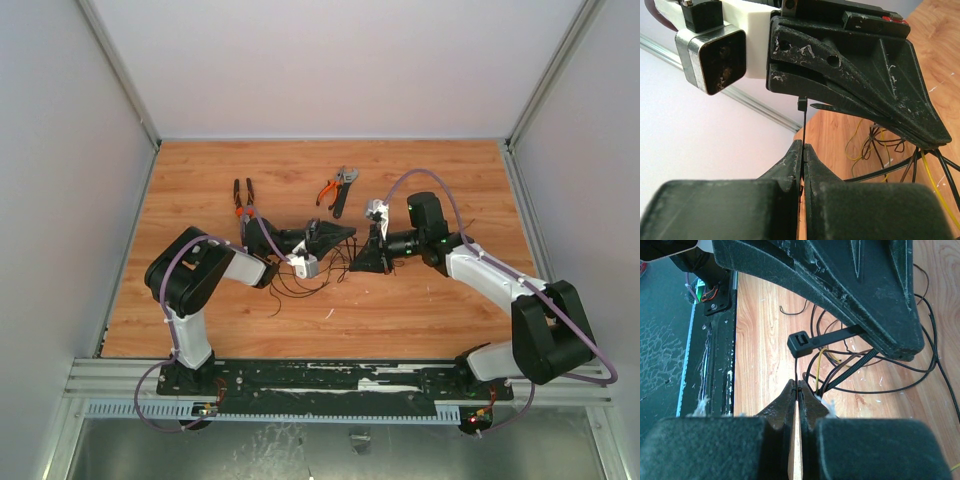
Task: Zip-tie the wires
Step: Tie the cable at the center of the board.
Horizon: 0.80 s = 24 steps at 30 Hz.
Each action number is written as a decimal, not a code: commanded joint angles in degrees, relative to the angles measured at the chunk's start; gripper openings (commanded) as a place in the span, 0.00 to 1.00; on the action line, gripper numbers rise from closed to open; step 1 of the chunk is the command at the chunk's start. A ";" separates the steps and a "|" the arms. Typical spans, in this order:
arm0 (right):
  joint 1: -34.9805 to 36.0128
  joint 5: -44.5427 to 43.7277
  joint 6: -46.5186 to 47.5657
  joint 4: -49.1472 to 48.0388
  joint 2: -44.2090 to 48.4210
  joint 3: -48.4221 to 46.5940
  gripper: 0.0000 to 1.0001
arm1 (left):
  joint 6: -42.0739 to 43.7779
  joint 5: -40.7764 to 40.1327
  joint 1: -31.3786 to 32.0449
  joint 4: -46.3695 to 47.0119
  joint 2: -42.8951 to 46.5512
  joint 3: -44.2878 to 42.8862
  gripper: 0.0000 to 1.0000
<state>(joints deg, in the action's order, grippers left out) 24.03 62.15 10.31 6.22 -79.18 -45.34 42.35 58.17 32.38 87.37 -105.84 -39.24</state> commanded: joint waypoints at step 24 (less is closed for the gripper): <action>-0.23 0.51 0.06 0.03 2.42 0.24 0.00 | 0.37 -0.50 0.15 11.23 -0.53 -0.95 0.00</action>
<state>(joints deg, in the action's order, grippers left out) 24.03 62.13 10.35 6.13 -77.34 -44.73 42.35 58.15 32.38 87.39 -105.84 -39.24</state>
